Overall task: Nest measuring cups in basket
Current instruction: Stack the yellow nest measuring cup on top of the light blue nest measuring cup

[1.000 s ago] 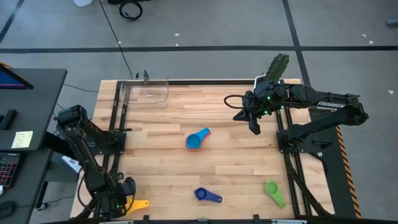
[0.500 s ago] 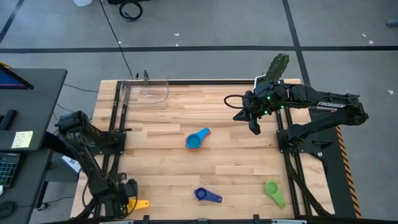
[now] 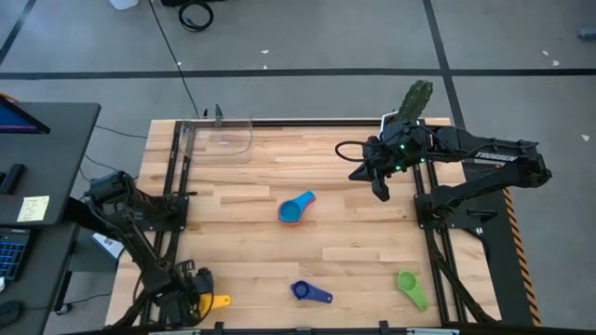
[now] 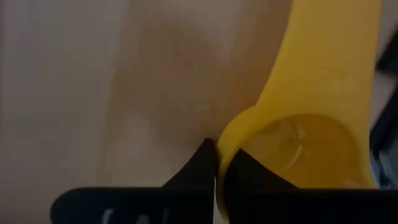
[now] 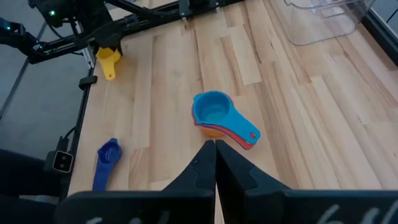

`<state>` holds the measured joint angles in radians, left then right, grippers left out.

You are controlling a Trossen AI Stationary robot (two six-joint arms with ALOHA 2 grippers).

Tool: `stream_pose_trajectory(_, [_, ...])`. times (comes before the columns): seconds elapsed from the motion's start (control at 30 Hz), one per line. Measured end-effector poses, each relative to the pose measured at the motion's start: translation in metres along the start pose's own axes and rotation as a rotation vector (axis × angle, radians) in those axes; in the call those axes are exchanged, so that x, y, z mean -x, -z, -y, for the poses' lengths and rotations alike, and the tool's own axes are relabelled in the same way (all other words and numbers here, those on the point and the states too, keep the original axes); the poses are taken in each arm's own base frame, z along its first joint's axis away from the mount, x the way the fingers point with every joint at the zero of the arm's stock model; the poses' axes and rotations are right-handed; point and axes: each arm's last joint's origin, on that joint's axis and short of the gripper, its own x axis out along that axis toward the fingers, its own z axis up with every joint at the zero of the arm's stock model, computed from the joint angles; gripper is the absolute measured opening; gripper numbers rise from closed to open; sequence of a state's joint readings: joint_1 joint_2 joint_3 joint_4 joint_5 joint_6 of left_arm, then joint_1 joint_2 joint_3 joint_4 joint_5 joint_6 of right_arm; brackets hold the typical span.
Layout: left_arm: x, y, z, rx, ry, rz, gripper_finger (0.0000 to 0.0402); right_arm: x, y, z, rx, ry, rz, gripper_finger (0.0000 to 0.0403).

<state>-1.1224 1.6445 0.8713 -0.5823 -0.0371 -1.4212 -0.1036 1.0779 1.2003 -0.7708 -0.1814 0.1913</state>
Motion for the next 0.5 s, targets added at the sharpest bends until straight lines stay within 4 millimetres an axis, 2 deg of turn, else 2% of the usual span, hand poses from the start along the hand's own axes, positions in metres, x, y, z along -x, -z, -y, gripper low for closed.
stream_pose_trajectory(0.2, [0.018, -0.031, -0.011, 0.124, 0.013, 0.028, 0.0013, 0.001, 0.001, -0.003, 0.037, -0.010, 0.002, 0.0007])
stream_pose_trajectory(0.33, [0.042, -0.058, -0.021, 0.160, 0.096, 0.075, 0.0013, 0.010, 0.000, -0.006, 0.052, -0.022, 0.027, 0.0007])
stream_pose_trajectory(0.5, [0.078, -0.105, -0.043, 0.277, 0.171, 0.173, 0.0013, 0.028, -0.005, -0.014, 0.148, -0.043, 0.095, 0.0007])
